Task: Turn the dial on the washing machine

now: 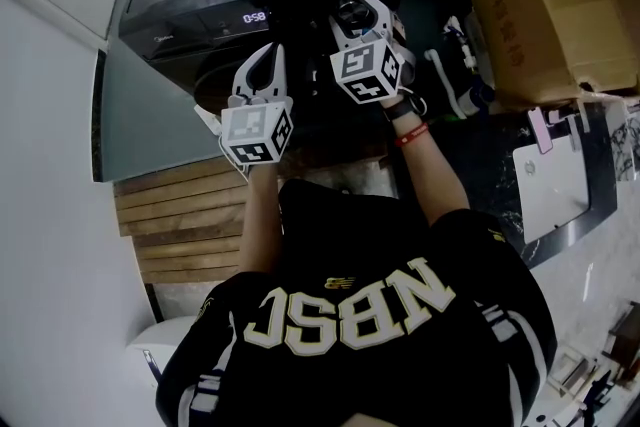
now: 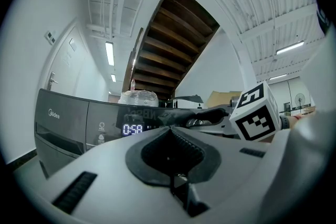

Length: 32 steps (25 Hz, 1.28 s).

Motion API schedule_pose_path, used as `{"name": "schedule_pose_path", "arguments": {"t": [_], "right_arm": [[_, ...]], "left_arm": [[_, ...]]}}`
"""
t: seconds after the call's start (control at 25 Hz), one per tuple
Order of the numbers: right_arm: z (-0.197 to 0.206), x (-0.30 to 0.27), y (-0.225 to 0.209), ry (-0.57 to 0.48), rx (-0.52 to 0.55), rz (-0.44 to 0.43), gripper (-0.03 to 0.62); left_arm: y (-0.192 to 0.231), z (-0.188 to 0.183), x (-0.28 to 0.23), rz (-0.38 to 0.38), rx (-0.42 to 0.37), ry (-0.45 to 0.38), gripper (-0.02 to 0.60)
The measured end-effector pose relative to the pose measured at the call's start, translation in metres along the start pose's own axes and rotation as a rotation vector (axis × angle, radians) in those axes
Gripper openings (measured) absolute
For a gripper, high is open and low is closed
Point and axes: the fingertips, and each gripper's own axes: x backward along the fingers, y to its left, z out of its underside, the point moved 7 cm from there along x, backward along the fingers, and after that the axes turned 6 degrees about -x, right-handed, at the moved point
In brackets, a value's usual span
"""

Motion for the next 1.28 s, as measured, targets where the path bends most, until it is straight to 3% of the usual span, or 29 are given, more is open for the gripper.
{"name": "schedule_pose_path", "arguments": {"t": [0.28, 0.36, 0.48, 0.52, 1.12, 1.2, 1.28], "right_arm": [[0.001, 0.000, -0.001, -0.014, -0.070, 0.004, 0.245], [0.003, 0.001, -0.005, -0.040, -0.189, 0.011, 0.245], [0.013, 0.001, -0.014, -0.092, -0.487, 0.019, 0.247], [0.014, 0.001, -0.016, -0.095, -0.541, 0.020, 0.247], [0.012, 0.000, -0.017, -0.074, -0.530, 0.010, 0.247], [0.011, 0.000, -0.016, -0.067, -0.553, 0.027, 0.247], [0.013, -0.001, -0.017, -0.073, -0.643, 0.044, 0.247]], "left_arm": [[-0.002, -0.002, 0.000, 0.000, 0.001, -0.007, 0.014], [-0.004, -0.001, -0.001, 0.004, 0.004, -0.005, 0.014], [-0.004, 0.000, 0.000, 0.002, 0.001, -0.004, 0.014], [-0.003, 0.000, 0.001, 0.001, -0.001, -0.004, 0.014], [-0.008, -0.006, -0.005, 0.010, -0.006, -0.022, 0.014], [-0.009, -0.006, -0.005, 0.012, -0.006, -0.022, 0.014], [-0.009, -0.005, -0.005, 0.014, 0.000, -0.020, 0.014]]}}
